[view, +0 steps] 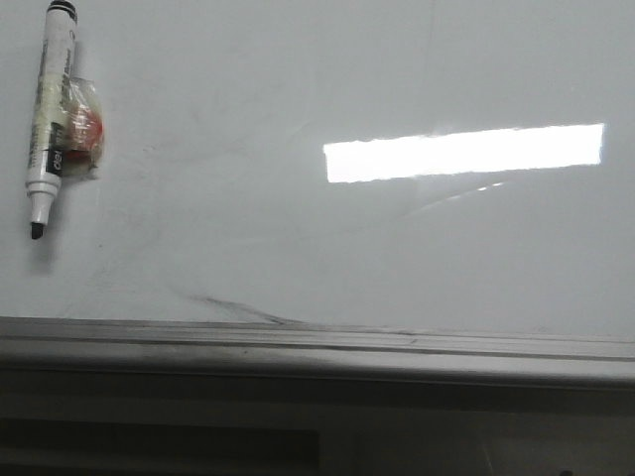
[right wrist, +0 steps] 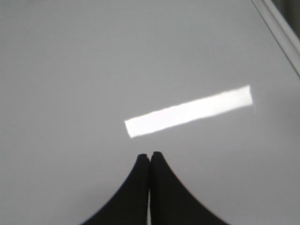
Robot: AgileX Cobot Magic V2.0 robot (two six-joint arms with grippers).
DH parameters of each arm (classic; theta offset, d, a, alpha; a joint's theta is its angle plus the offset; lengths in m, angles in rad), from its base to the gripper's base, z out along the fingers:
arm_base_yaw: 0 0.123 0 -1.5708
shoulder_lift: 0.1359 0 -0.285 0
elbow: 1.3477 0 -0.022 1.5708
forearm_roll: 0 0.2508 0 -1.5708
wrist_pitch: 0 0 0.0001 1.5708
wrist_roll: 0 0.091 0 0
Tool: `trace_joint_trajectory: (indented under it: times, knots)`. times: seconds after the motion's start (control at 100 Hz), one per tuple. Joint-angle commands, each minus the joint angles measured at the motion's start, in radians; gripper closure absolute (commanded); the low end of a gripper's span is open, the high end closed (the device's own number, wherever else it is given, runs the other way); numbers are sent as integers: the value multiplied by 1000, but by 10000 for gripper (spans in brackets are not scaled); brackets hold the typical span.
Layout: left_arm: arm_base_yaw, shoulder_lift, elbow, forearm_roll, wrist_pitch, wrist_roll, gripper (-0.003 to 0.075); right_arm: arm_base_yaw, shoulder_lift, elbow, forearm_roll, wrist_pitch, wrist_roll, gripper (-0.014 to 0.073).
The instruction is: Write number 2 on whiteboard
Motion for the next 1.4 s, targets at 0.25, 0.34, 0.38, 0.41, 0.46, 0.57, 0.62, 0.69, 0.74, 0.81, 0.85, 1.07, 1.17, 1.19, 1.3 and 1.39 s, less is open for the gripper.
trace_joint_trajectory:
  times: [0.25, 0.34, 0.38, 0.41, 0.46, 0.57, 0.62, 0.69, 0.74, 0.81, 0.85, 1.07, 1.17, 1.19, 1.3, 1.39]
  knots:
    - [1, 9, -148, 30, 81, -3, 740, -1, -13, -250, 10, 319, 87, 653]
    - [1, 54, -224, 35, 144, -3, 740, -1, -10, -328, 18, 469, 65, 654]
    - [1, 74, -253, 35, 155, -3, 740, -1, -8, -354, 30, 520, 26, 654]
    - [1, 85, -269, 35, 160, -3, 739, -1, -6, -376, 41, 546, -2, 654]
    - [1, 99, -293, 35, 173, -3, 738, -1, -3, -399, 63, 578, -38, 654]
    - [1, 114, -315, 28, 185, -3, 694, -1, -3, -414, 112, 612, -43, 654]
    - [-2, 114, -315, 1, 187, -3, 620, -1, -3, -412, 133, 635, -43, 654]
    - [-6, 114, -313, -53, 187, -3, 475, -1, -3, -412, 139, 687, -43, 654]
    - [-6, 114, -313, -102, 174, -3, 380, -1, -3, -407, 139, 702, -39, 654]
    - [-6, 116, -304, -122, 129, -3, 307, 11, -3, -407, 139, 702, -39, 654]
    - [-6, 116, -295, -116, 106, -3, 305, 17, -3, -407, 139, 702, -41, 654]
    - [-38, 146, -299, -104, 127, 89, 330, 28, 50, -421, 406, 717, -437, 654]
    - [-95, 186, -301, -173, 154, 190, 329, 69, 82, -425, 526, 690, -576, 653]
    - [-111, 195, -301, -197, 155, 204, 329, 82, 87, -427, 528, 685, -593, 653]
    - [-201, 249, -301, -304, 157, 245, 328, 173, 107, -443, 528, 664, -688, 653]
    - [-269, 303, -301, -355, 157, 253, 329, 248, 139, -461, 528, 664, -731, 653]
